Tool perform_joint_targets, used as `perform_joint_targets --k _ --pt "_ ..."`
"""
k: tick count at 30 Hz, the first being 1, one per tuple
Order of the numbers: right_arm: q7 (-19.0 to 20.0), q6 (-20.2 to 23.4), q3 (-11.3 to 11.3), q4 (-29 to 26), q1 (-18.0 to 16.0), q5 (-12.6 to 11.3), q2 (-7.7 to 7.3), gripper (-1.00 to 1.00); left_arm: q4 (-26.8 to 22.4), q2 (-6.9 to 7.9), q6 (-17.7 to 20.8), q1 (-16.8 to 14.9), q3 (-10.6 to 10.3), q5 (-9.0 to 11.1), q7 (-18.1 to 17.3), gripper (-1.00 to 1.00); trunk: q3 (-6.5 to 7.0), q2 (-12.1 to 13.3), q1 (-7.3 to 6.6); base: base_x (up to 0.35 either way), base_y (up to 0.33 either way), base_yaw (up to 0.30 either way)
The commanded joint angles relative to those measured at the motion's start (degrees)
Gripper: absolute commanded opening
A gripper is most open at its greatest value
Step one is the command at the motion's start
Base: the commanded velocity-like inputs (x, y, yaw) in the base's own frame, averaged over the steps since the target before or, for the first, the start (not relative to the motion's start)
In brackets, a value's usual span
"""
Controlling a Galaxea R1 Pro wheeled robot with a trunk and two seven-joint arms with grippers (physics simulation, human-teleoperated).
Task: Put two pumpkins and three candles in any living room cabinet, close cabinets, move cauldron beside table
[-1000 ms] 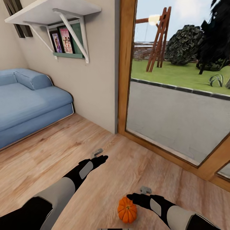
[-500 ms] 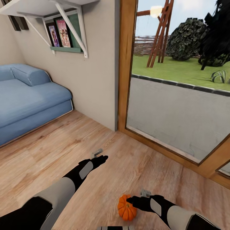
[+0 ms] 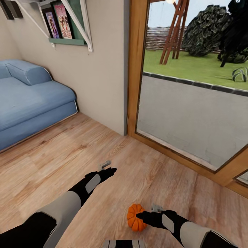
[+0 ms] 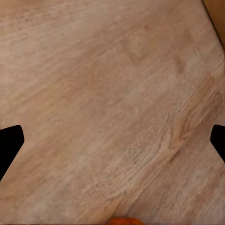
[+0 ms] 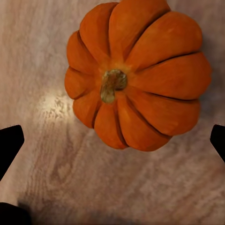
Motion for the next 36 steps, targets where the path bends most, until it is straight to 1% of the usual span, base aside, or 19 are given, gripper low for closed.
perform_joint_targets --k 1,5,6,16,29,36 --pt "0.14 0.17 0.47 0.04 -0.04 -0.59 0.01 1.0 -0.1 0.05 0.11 -0.02 -0.42 0.55 0.36 1.0 -0.27 -0.04 0.01 0.0 0.0 0.0" --pt "0.14 0.1 0.5 0.04 -0.04 -0.58 -0.03 1.0 -0.1 0.05 0.11 -0.02 -0.42 0.55 0.34 1.0 -1.16 -0.09 0.11 0.0 0.0 0.0" --pt "0.14 0.1 0.49 0.04 -0.04 -0.58 -0.04 1.0 -0.1 0.05 0.11 -0.02 -0.42 0.55 0.34 1.0 -1.16 -0.09 0.11 0.0 0.0 0.0" --pt "0.14 0.08 0.5 0.04 -0.04 -0.58 -0.04 1.0 -0.1 0.05 0.11 -0.02 -0.42 0.55 0.34 1.0 -3.37 -0.22 0.37 0.0 0.0 0.0" --pt "0.14 0.07 0.5 0.04 -0.04 -0.58 0.04 1.0 -0.03 0.05 0.11 -0.02 -0.42 0.55 0.34 1.0 -3.37 -0.22 0.37 0.001 0.0 0.0" --pt "0.11 0.06 0.57 0.04 -0.04 -0.51 0.04 1.0 -0.02 0.05 0.03 -0.02 -0.42 0.55 0.34 1.0 -3.37 -0.22 0.37 0.147 0.0 0.0"
